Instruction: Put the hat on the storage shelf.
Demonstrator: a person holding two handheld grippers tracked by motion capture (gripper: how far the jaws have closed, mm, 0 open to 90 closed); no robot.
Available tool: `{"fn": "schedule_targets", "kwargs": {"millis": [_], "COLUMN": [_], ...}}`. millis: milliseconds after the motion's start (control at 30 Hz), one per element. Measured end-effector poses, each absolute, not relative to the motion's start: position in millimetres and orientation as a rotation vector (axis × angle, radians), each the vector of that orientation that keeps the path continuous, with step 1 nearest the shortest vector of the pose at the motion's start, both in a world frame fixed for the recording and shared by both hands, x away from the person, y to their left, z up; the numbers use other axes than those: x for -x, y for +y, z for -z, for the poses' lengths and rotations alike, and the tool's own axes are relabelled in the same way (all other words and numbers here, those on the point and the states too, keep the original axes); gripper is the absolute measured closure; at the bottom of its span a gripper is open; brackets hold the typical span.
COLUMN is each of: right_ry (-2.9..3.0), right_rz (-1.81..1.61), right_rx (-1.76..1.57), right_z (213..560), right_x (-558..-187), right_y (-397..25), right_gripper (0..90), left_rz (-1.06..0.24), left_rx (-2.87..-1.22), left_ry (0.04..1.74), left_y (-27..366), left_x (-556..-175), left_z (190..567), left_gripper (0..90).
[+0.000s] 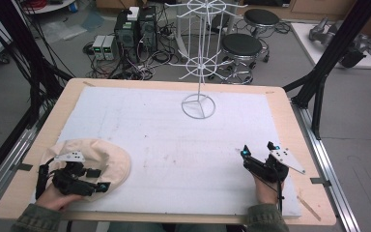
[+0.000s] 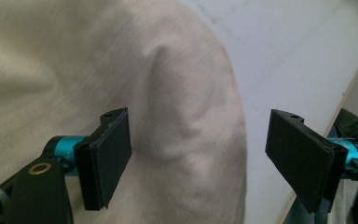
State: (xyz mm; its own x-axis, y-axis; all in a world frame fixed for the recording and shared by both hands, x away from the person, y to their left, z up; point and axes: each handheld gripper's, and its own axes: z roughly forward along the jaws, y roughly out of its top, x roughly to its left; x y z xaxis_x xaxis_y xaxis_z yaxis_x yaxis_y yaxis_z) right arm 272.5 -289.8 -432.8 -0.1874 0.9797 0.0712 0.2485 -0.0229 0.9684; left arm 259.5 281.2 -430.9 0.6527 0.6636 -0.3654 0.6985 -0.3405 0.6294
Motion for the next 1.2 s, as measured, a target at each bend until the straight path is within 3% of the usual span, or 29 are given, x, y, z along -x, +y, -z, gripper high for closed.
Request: {"fn": "schedule_targets", "kwargs": {"millis": [233,367,433,500,633,1200], "right_ry": [1.529,1.536,1.536,1.541,1.544,1.542], "right_rz": [-1.261,-1.256,-1.259,-1.255,-1.256,-1.254], "right_rx": [-1.330,-1.323,-1.324,-1.313,-1.316,-1.310], "right_z": [433.4,433.6,433.6,433.6,433.6,433.6], "right_x": [-273.5,-274.0,-274.1,-274.6,-274.7,-275.4], "right_y": [-288.6,-286.7,-285.5,-285.4,-285.2,-286.2], "right_gripper": [9.7,9.7,9.8,9.7,9.7,9.7], "left_rz": [-0.015,-0.043,0.020,0.046,0.070,0.063], "left_rx": [-2.118,-2.120,-2.084,-2.054,-2.019,-1.948], "left_ry": [1.066,1.059,1.001,0.963,0.921,0.866], "left_y": [280.0,276.6,274.1,274.8,275.6,274.6], "left_x": [-258.0,-257.7,-258.4,-259.5,-260.3,-258.9], "left_z": [433.3,433.6,435.6,435.8,435.6,426.1], "left_gripper": [34.1,48.0,63.0,71.9,79.5,79.9]}}
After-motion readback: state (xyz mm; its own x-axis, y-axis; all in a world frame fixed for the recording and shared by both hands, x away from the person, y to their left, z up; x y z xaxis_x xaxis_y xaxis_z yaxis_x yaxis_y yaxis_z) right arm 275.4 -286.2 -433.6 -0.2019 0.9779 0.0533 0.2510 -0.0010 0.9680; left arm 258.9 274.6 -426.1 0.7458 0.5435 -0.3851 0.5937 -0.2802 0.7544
